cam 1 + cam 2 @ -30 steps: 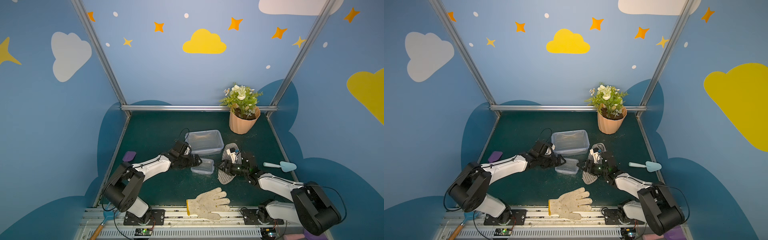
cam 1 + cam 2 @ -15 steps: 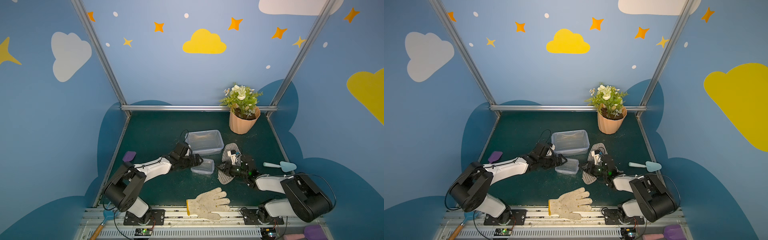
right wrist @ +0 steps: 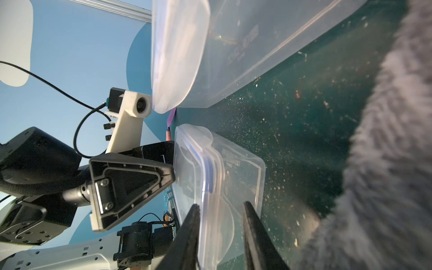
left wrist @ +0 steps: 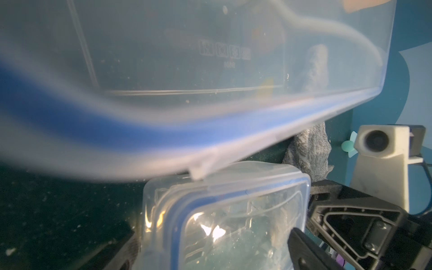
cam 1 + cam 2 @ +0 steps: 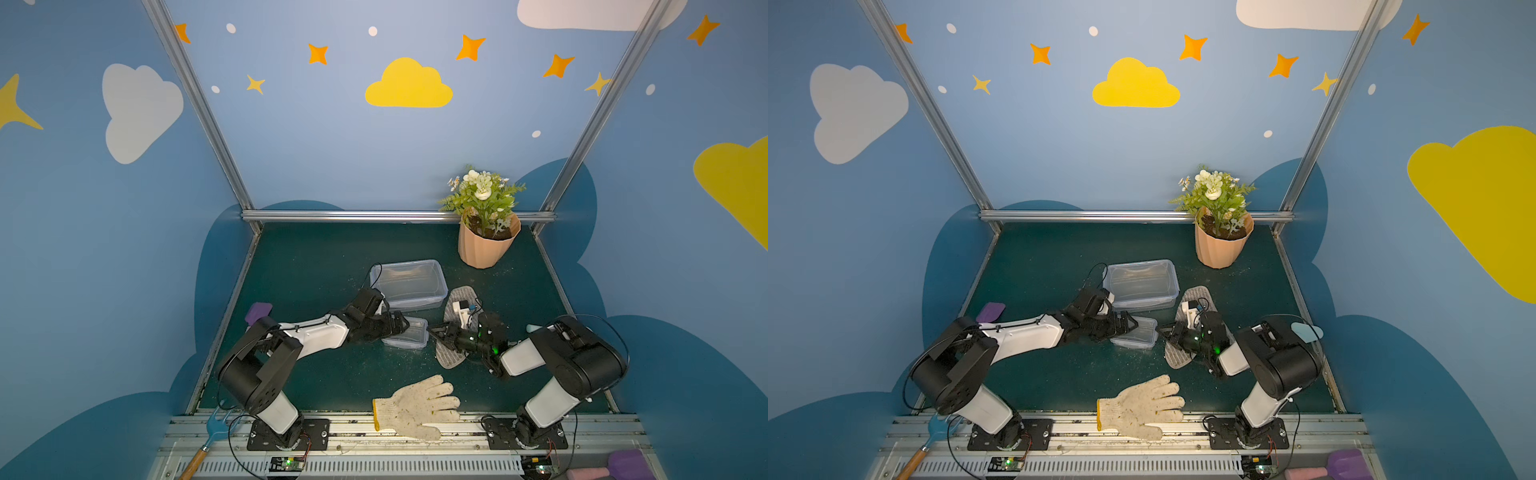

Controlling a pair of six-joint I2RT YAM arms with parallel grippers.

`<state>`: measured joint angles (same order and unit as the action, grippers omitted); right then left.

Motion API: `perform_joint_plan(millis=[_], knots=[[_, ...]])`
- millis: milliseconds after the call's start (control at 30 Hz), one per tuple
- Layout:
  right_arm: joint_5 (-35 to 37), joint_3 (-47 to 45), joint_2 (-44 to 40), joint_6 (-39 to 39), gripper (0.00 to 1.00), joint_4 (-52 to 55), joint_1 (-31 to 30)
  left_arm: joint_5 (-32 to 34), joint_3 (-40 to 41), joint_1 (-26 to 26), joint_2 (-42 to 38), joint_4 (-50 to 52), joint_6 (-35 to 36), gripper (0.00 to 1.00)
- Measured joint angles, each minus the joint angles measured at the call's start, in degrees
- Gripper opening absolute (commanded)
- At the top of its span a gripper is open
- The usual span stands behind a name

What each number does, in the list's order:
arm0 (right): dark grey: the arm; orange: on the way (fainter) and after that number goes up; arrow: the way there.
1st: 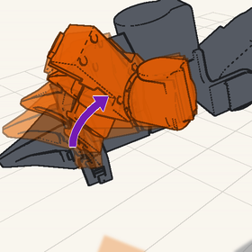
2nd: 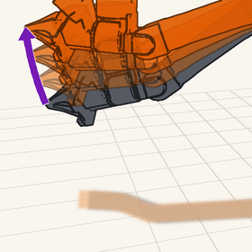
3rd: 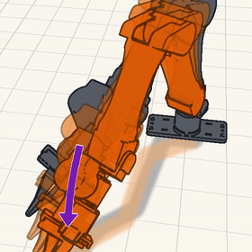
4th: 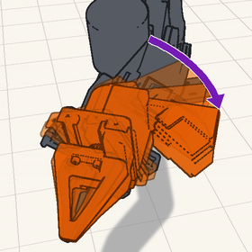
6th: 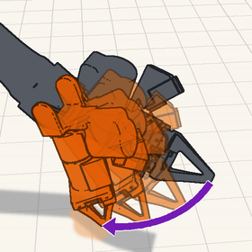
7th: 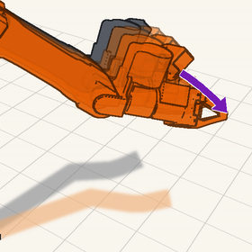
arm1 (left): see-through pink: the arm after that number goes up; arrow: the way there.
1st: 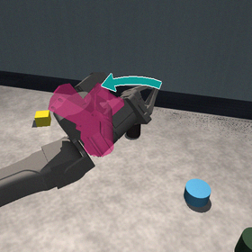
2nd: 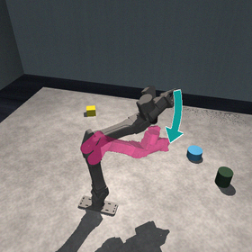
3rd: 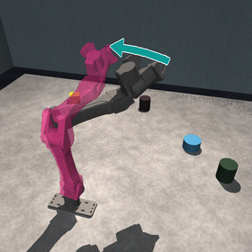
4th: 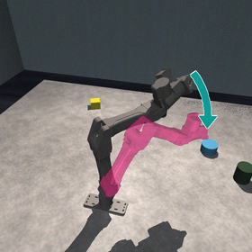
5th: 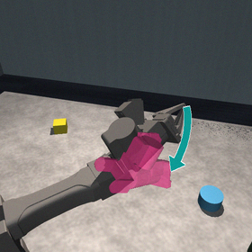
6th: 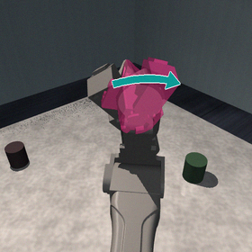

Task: Wipe the insides of the lunch boxes
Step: Open the fastener of the lunch box.

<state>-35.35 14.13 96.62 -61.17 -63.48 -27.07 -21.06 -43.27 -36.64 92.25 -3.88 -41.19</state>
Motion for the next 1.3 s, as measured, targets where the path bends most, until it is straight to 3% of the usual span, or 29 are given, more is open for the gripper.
perform_joint_plan(millis=[300,567,633,733,800,867,1300], knots=[[-0.68,-0.17,7.39,-4.55,0.2,-12.79,-0.09,1.51,-0.02,-0.76,0.02,0.07,-0.72,0.98],[0.5,1.16,9.2,-6.19,0.12,-15.45,-0.24,3.65,0.2,-0.98,-0.22,0.26,-2.08,0.96],[0.83,1.62,9.42,-6.34,0.15,-15.39,-0.42,3.96,0.68,-1.16,-0.66,0.26,-2.58,0.96],[0.76,2.19,10.14,-6.56,0.27,-15.5,-0.85,4.15,1.27,-1.42,-1.2,0.37,-3.65,0.95],[0.61,2.36,10.4,-6.91,0.4,-15.58,-1.25,4.31,1.29,-1.73,-1.25,0.35,-4.13,0.94],[0.44,2.36,10.4,-6.95,0.46,-15.67,-1.49,4.55,1.29,-2.03,-1.27,0.28,-4.61,0.93],[2.95,-0.13,9.94,-7.56,0.42,-16.02,-3.19,6.62,1.73,-2.75,-2.21,0.9,-7.76,0.86]])
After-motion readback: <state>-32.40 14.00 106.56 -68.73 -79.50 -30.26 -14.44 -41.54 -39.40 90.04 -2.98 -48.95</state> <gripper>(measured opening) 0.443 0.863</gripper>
